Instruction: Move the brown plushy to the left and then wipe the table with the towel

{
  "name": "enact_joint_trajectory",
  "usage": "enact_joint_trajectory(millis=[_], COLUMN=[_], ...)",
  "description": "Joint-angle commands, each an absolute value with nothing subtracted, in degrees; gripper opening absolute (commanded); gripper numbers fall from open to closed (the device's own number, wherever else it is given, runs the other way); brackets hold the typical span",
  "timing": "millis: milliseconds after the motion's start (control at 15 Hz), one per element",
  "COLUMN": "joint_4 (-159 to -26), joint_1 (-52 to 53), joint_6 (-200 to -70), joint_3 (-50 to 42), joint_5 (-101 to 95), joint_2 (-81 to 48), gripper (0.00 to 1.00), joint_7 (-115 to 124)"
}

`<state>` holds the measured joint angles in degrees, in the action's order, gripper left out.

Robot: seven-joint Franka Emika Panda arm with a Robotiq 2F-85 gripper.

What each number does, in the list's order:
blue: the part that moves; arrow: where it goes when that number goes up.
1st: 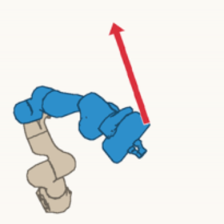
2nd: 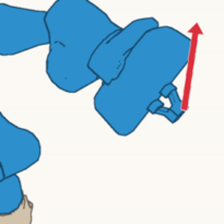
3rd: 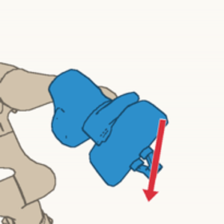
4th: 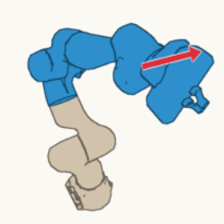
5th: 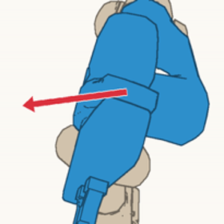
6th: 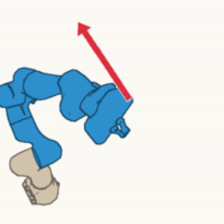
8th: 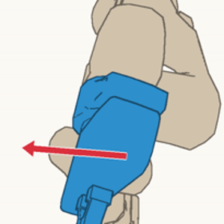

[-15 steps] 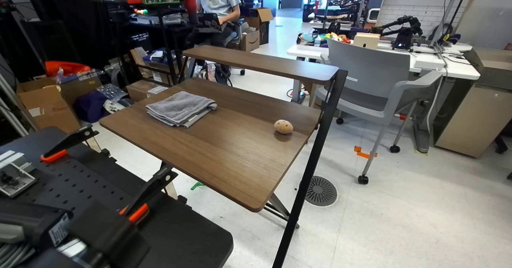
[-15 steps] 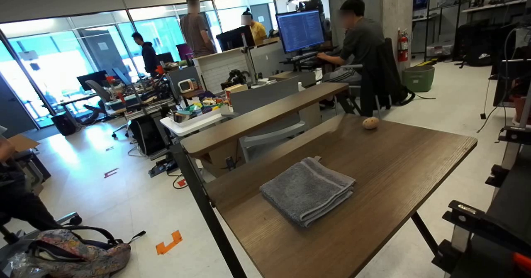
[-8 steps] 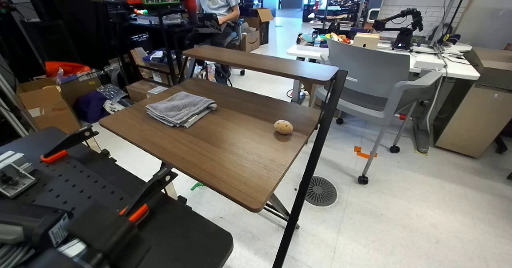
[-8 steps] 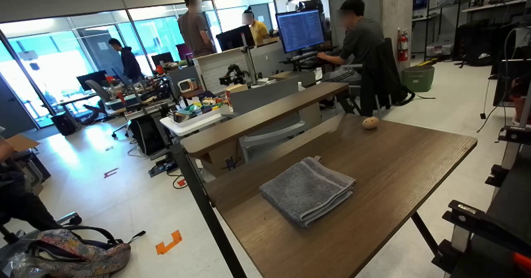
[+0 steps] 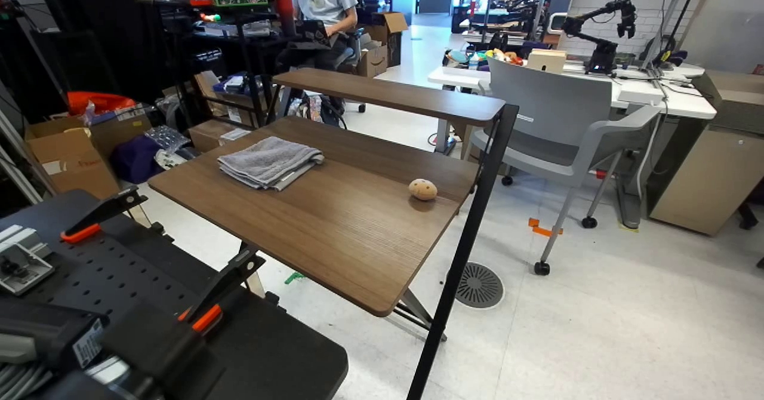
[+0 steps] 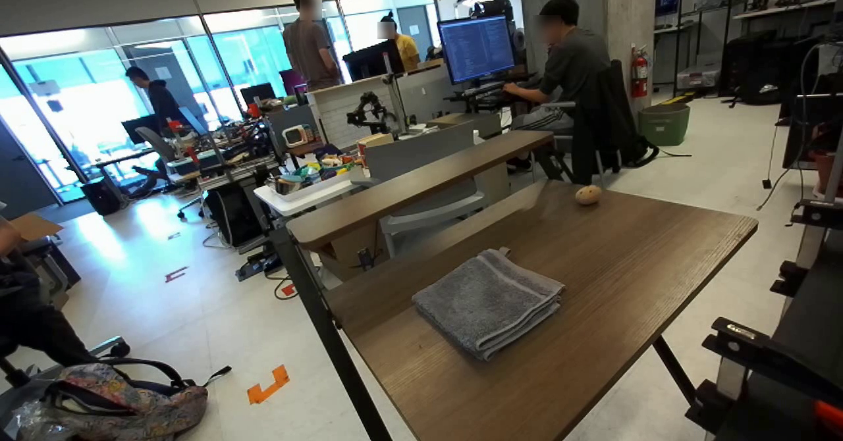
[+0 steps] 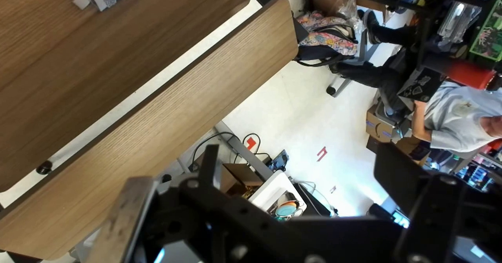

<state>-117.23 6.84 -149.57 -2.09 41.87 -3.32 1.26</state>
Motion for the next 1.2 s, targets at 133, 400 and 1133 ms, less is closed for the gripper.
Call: enact_joint_trajectory(millis=[133, 400, 1133], joint_4=[-113.4, -106.9, -97.2], joint_1=[3.9, 3.1, 2.7], joint_6=[-155.4, -156.1, -133.6], joint_3=[-2.1, -8.5, -13.7], joint_5=[26.4, 6.8, -4.0], joint_2=[-10.1, -19.1, -31.2], gripper=[1.0, 1.0, 1.0], joint_7=[14.6, 27.7, 39.0])
